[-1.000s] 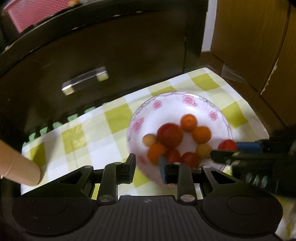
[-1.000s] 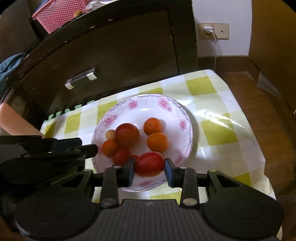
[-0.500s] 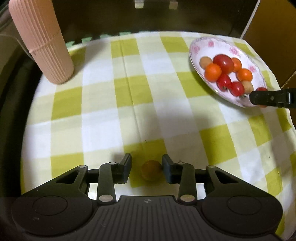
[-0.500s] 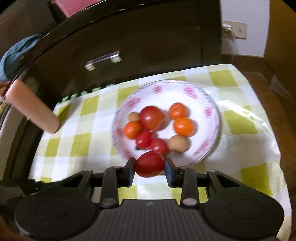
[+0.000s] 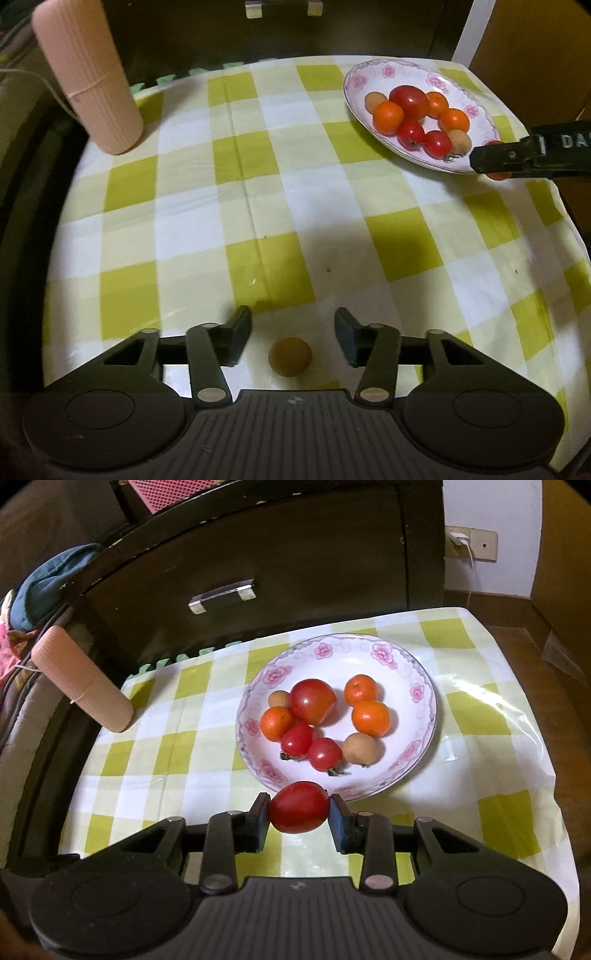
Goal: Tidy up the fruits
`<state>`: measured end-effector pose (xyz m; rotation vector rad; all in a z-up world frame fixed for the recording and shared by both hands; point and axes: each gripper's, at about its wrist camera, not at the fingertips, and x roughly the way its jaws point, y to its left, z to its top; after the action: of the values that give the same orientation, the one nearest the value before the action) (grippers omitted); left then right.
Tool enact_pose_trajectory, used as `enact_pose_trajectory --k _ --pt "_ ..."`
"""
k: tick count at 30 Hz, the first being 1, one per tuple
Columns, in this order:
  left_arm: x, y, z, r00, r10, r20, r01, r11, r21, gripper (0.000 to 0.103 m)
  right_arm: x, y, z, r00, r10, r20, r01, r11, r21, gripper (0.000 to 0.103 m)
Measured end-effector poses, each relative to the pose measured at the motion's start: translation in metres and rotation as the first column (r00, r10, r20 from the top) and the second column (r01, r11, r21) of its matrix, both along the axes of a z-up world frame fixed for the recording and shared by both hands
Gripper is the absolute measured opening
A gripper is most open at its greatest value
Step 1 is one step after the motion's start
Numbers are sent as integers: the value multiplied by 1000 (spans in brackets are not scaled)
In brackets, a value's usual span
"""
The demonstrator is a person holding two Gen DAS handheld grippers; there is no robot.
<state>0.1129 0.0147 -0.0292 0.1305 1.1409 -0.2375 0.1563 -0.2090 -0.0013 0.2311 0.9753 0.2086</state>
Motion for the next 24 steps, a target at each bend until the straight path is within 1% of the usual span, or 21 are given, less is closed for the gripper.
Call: enact_pose_trajectory --k 3,5,6,7,8,10,14,22,24 --pt "-13 -2 1 1000 -17 2 16 1000 18 63 -4 3 1 1000 13 4 -13 1000 -2 33" --pt "-16 -4 -6 1000 -15 -16 16 999 47 58 -5 4 2 1000 18 6 -18 1000 -5 33" --pt "-18 -3 -9 1000 -8 -27 10 999 51 56 -6 5 2 1000 19 7 -19 1000 -5 33" --pt "-20 -3 -12 999 -3 -39 4 999 48 52 -7 5 3 1000 20 9 -20 1000 -3 32" --pt "-22 -3 -14 999 -2 -45 4 999 51 50 -9 5 4 1000 23 12 -23 1000 -2 32" --pt "-25 -4 -15 999 -3 -44 6 998 55 43 -11 6 6 999 28 20 -28 1000 -3 32" --pt "-31 -9 -15 999 -23 -46 26 997 66 36 -17 7 6 999 31 13 -31 999 -19 32" --pt "-35 -9 -15 999 -5 -43 8 998 60 32 -27 11 -6 998 54 -23 -56 997 -61 32" --pt "-33 -7 -14 998 -2 -60 4 999 34 33 -30 11 -7 998 59 -27 -60 996 -65 32"
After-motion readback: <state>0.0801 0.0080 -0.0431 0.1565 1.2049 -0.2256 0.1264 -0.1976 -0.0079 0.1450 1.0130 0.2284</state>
